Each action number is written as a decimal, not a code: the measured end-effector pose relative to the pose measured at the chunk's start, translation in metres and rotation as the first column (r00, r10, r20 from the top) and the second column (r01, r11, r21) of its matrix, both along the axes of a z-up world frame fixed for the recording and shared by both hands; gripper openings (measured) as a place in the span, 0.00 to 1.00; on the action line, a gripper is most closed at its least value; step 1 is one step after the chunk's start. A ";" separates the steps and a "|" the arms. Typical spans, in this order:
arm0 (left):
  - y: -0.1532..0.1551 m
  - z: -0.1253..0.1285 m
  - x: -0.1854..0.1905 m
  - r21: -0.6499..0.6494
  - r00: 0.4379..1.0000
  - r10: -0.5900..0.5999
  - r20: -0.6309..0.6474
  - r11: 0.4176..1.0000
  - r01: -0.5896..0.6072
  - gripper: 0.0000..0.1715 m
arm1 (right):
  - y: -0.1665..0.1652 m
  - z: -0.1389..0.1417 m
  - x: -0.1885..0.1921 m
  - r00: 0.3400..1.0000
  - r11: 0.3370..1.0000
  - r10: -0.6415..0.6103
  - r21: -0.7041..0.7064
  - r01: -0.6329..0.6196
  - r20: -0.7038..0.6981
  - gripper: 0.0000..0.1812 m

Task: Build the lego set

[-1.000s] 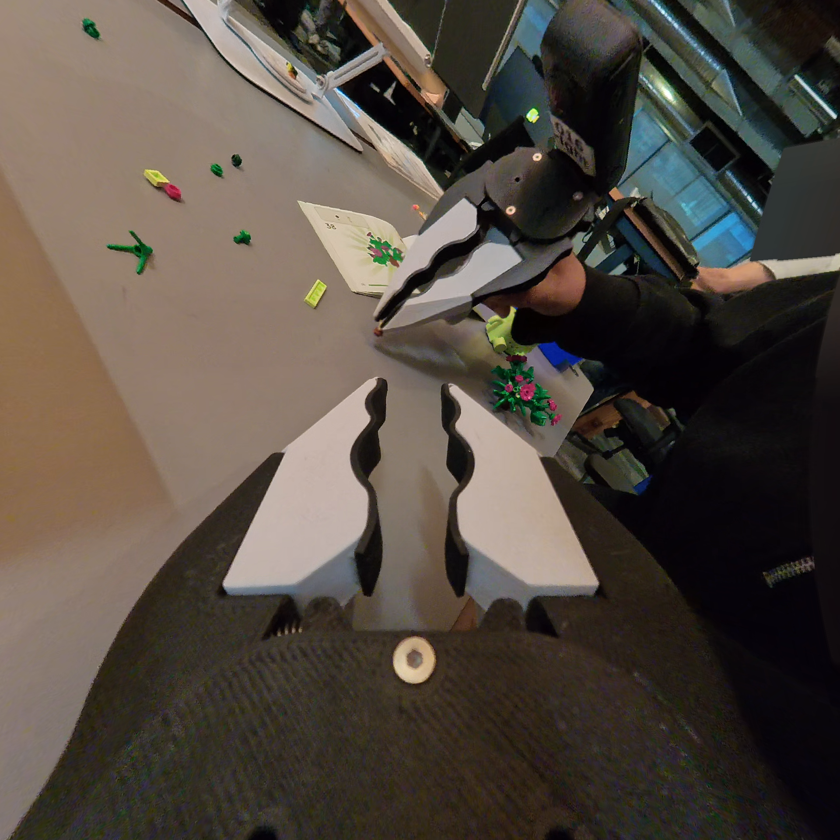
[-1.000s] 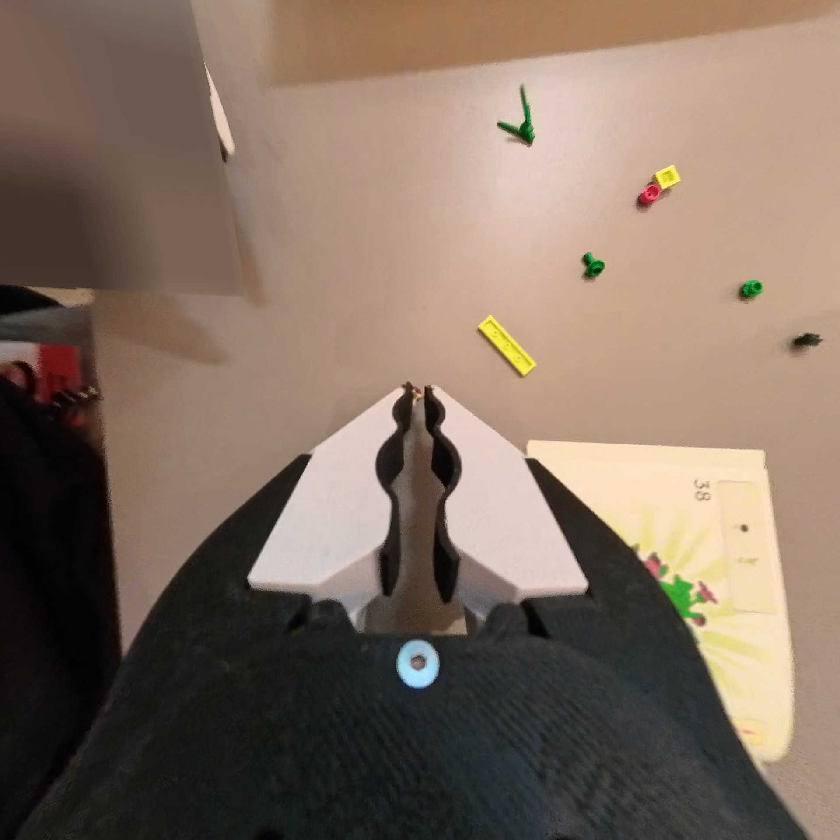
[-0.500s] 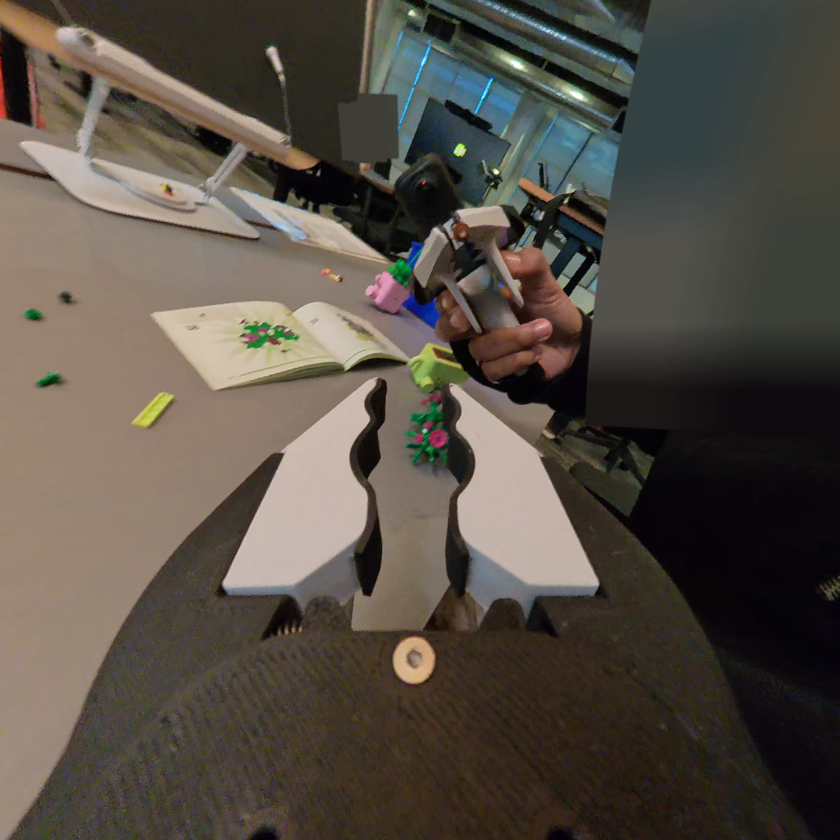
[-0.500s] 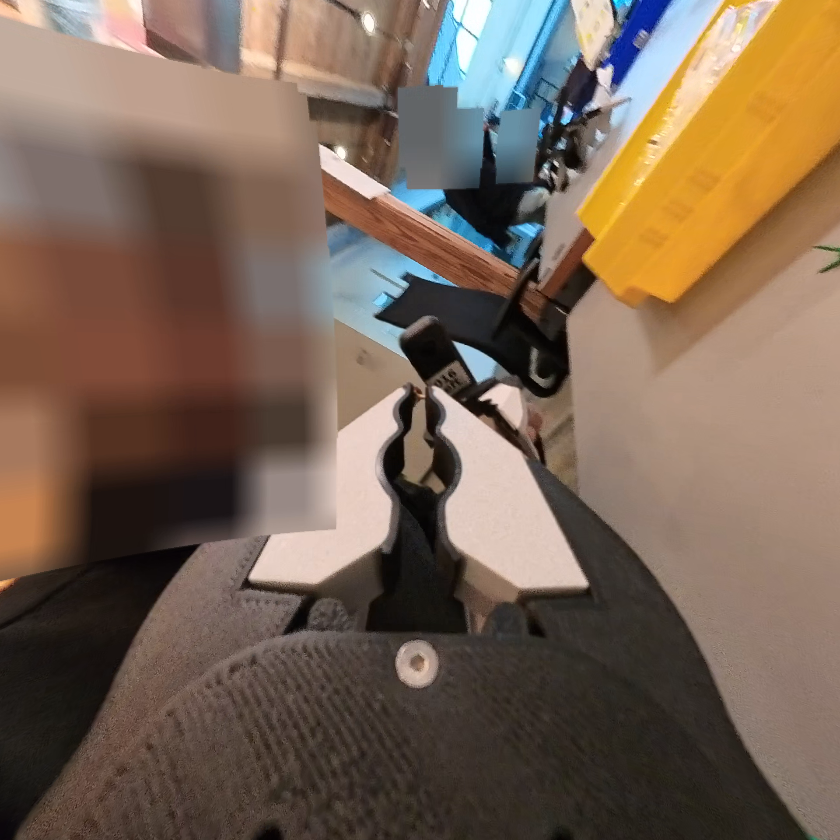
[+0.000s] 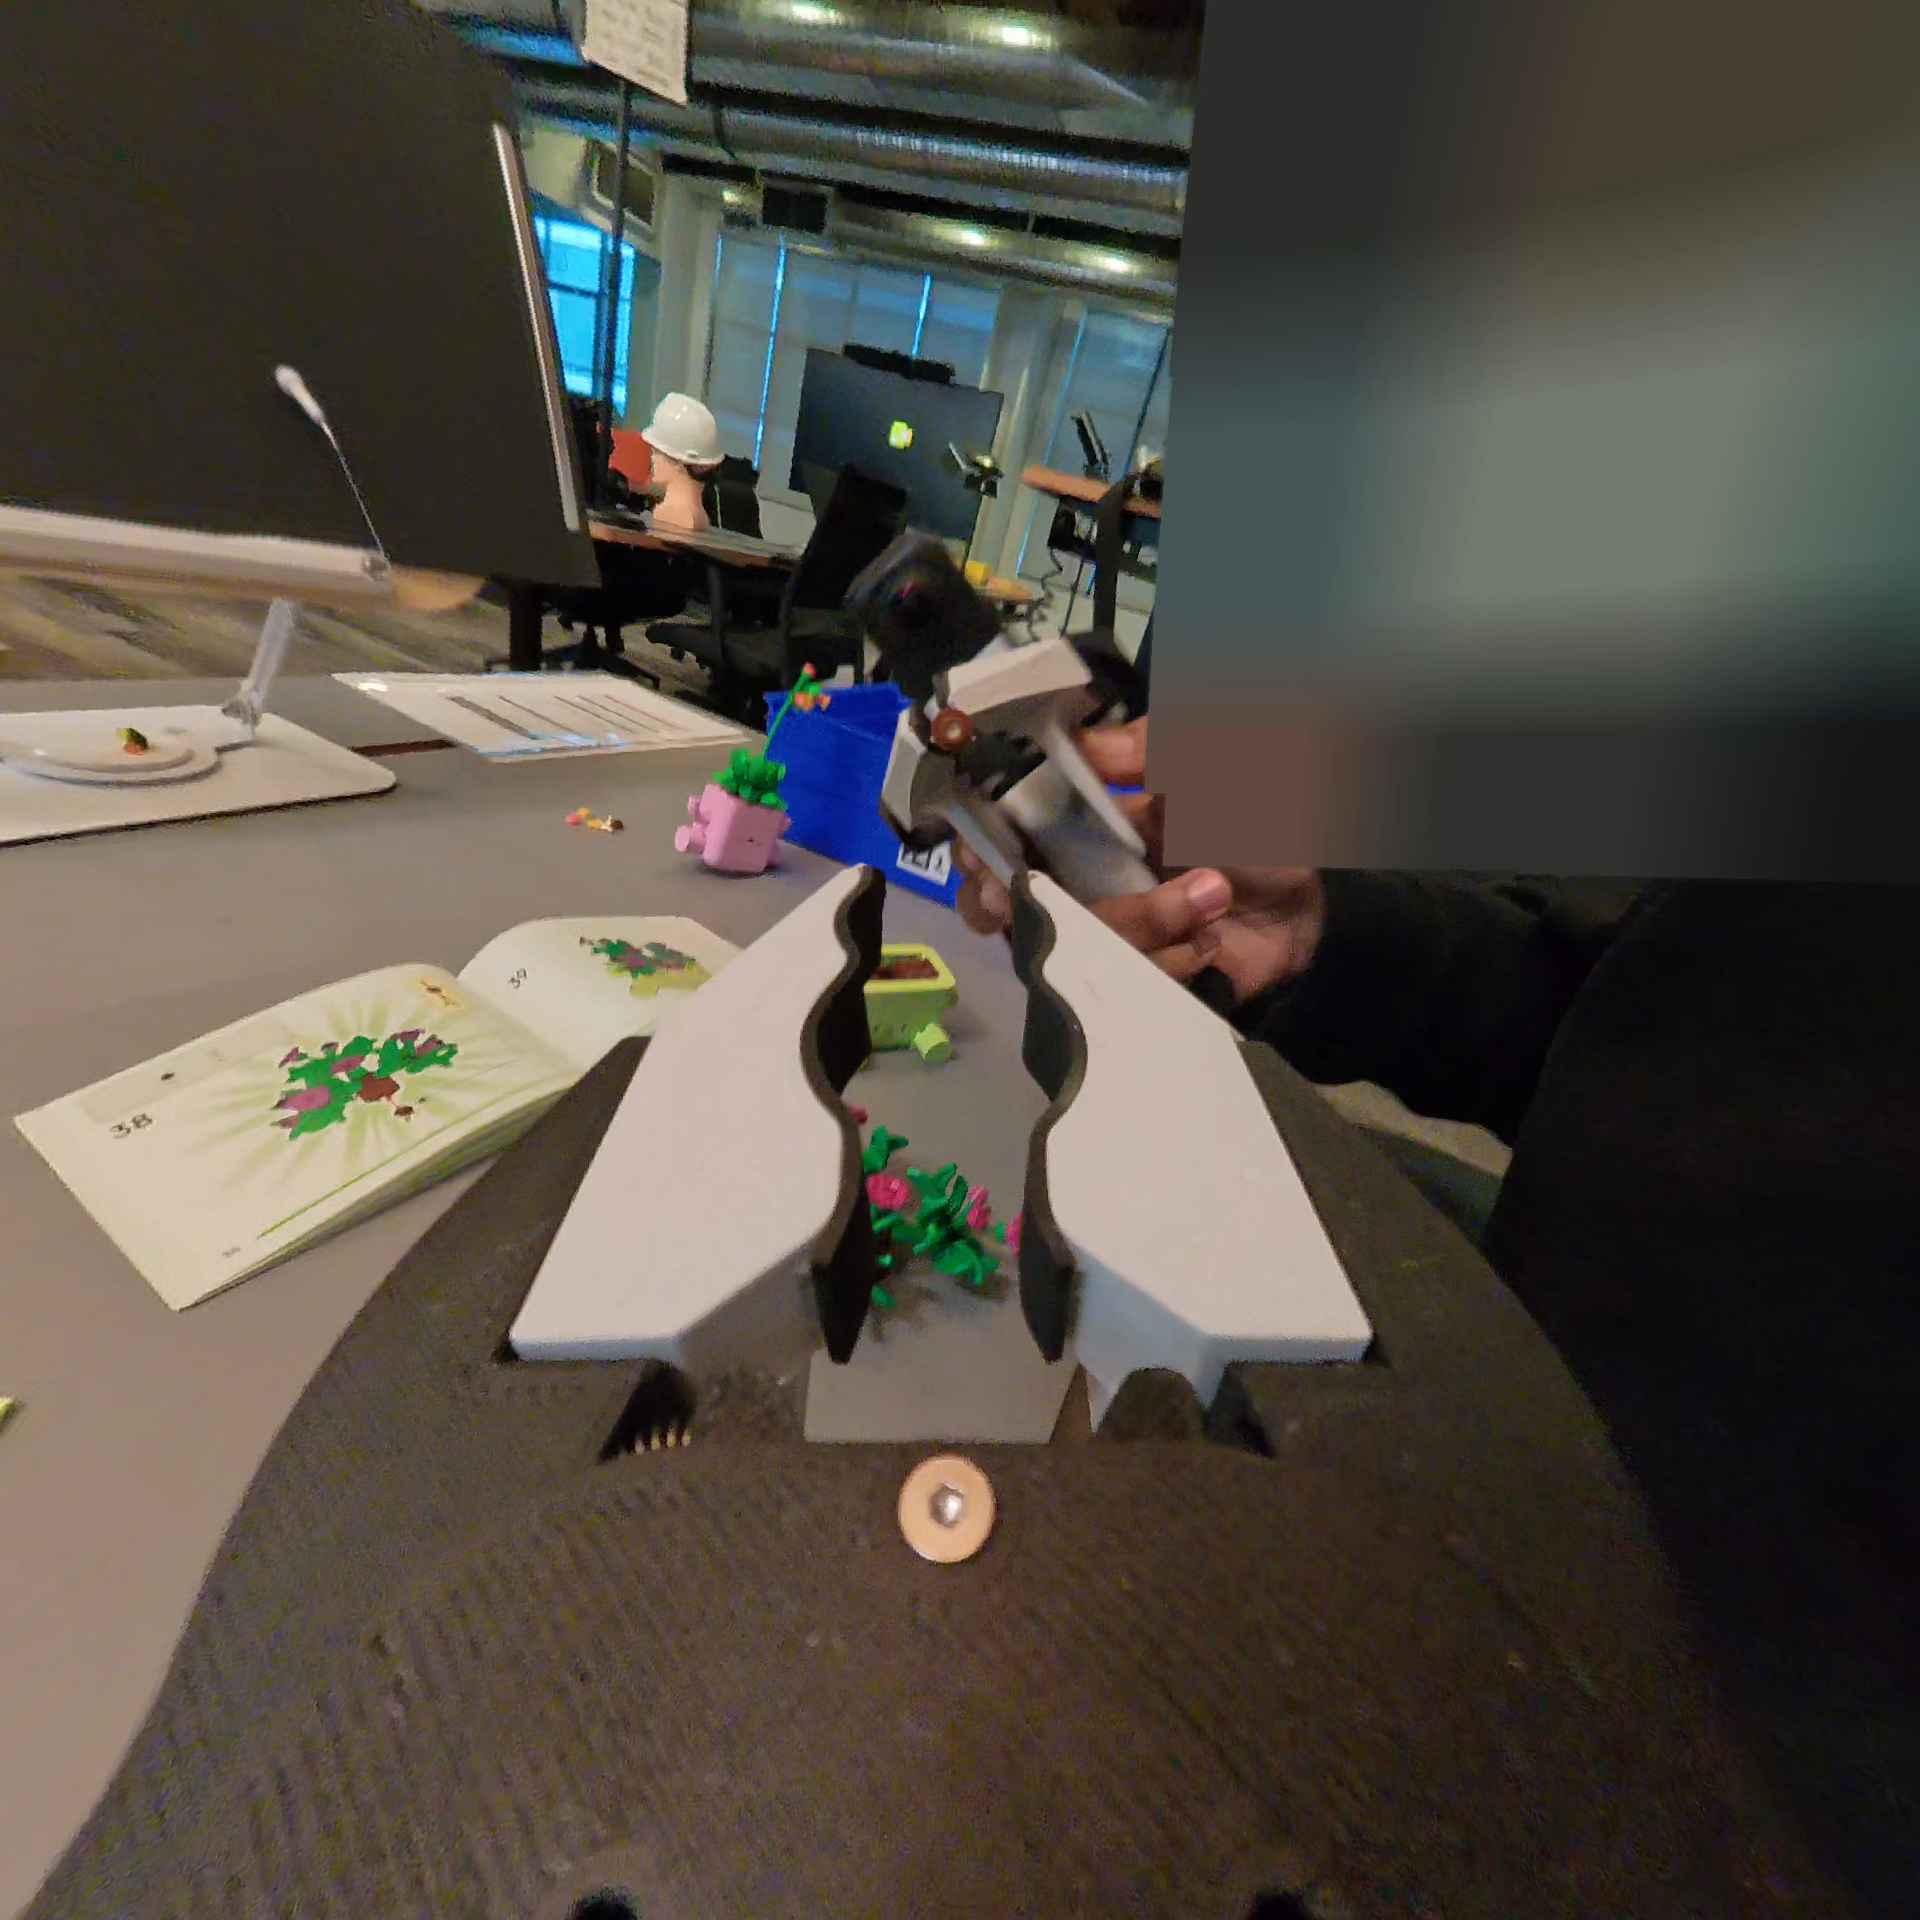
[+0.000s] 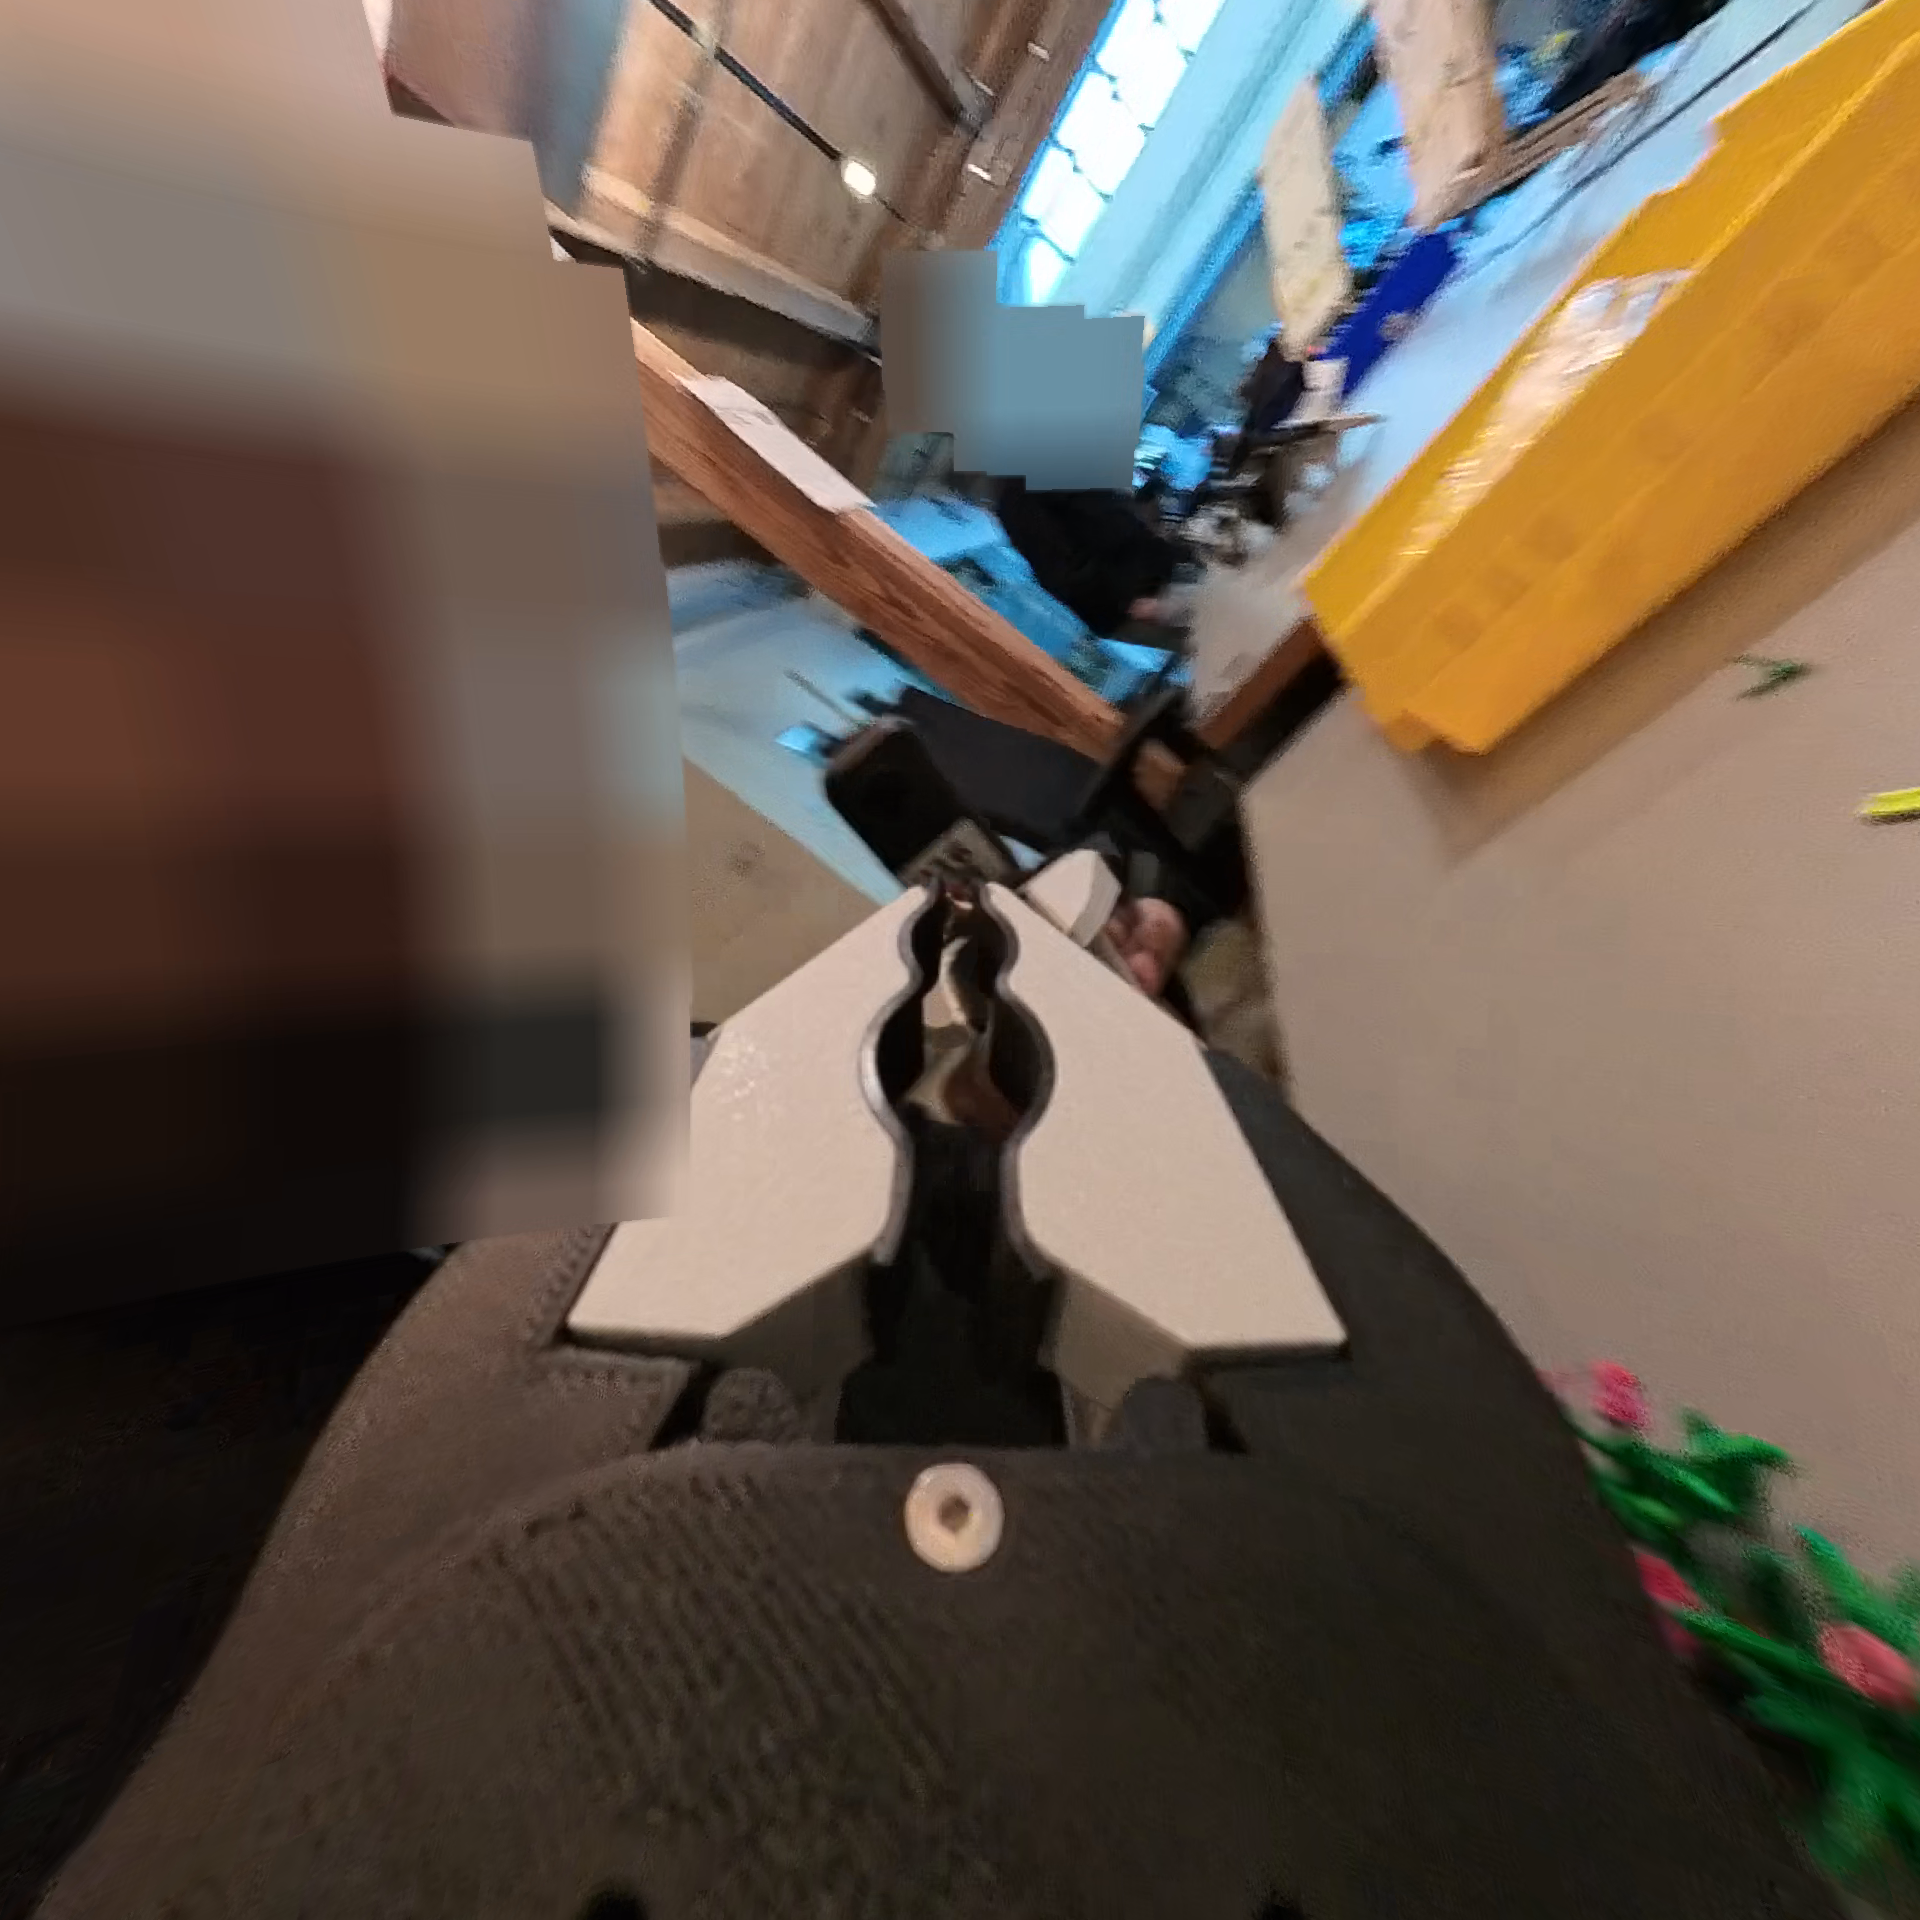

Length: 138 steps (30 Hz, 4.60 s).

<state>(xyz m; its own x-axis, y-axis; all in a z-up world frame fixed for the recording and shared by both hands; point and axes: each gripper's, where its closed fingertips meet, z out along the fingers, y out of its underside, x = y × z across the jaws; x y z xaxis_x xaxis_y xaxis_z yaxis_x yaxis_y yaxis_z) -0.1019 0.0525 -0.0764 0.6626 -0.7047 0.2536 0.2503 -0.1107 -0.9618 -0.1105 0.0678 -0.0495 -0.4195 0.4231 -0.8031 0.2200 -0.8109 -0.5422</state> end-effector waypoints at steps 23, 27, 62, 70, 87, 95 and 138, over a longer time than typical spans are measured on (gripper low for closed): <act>0.022 -0.071 -0.008 -0.196 0.992 -0.045 0.116 0.978 0.067 0.13 | 0.018 -0.091 0.011 0.854 0.264 -0.464 0.885 0.385 -0.233 0.02; 0.021 -0.069 -0.007 -0.191 0.986 -0.074 0.147 0.976 0.101 0.13 | 0.026 -0.089 0.016 0.854 0.368 -0.471 0.831 0.416 -0.219 0.02; 0.003 -0.057 0.021 0.018 0.994 -0.021 -0.109 1.000 0.023 0.06 | -0.011 -0.075 0.017 0.955 0.756 -0.198 0.586 0.292 -0.220 0.02; 0.003 -0.057 0.018 0.002 0.995 -0.034 -0.090 0.999 0.035 0.01 | -0.011 -0.078 0.018 0.959 0.752 -0.198 0.596 0.281 -0.202 0.02; -0.004 -0.061 0.023 -0.040 0.984 -0.165 -0.072 0.986 0.162 0.00 | -0.017 -0.082 0.022 0.981 0.803 -0.100 0.569 0.179 -0.167 0.02; -0.005 -0.061 0.023 -0.046 0.982 -0.178 -0.057 0.983 0.175 0.02 | -0.017 -0.083 0.022 0.982 0.803 -0.100 0.569 0.176 -0.163 0.02; -0.004 -0.062 0.021 -0.071 0.983 -0.183 -0.022 0.981 0.181 0.01 | -0.017 -0.085 0.020 0.983 0.794 -0.109 0.583 0.175 -0.146 0.02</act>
<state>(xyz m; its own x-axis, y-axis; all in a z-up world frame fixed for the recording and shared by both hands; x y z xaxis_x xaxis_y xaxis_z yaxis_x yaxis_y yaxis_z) -0.0806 0.0486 -0.1382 0.5323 -0.7960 0.2883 0.1932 -0.2174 -0.9568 -0.0903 0.0504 -0.1349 -0.3806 0.8622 -0.3342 0.0460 -0.3433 -0.9381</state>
